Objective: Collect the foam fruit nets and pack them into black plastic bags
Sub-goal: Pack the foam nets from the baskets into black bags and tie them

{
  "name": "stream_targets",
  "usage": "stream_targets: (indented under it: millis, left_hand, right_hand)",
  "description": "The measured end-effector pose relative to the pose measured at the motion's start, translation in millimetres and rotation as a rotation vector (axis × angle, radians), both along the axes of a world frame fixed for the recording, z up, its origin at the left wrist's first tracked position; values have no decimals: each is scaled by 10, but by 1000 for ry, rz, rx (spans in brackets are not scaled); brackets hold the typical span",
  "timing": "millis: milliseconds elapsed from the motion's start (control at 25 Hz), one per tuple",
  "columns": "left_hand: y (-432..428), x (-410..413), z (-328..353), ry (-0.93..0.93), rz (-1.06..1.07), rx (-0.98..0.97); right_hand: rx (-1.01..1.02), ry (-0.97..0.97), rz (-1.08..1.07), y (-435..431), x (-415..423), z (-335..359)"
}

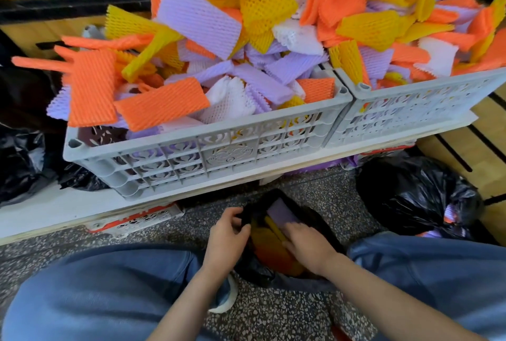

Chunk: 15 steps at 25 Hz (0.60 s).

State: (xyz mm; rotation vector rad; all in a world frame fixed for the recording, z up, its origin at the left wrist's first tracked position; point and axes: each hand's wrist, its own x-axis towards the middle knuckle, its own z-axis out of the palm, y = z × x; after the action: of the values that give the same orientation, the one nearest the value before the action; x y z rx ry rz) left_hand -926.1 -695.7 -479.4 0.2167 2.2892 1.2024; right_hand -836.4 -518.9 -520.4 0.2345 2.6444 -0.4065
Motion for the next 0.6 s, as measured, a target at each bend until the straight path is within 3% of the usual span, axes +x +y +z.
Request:
stream_targets:
  millis: [80, 200, 360, 440, 600]
  left_hand:
    - [-70, -64, 163, 206, -89, -71]
    - [-160, -296, 551, 572, -124, 48]
    - [-345, -892, 1117, 1024, -60, 103]
    - [-431, -1215, 1241, 1098, 29, 3]
    - [-532, -1623, 1228, 944, 132, -248]
  right_hand:
    - [-17, 228, 10, 58, -145, 331]
    - [-32, 532, 54, 92, -472, 1001]
    - [-57, 733, 159, -46, -1069, 1624]
    - [-90, 768, 187, -189, -1398, 1755]
    - [-187, 727, 130, -482, -1969, 1796]
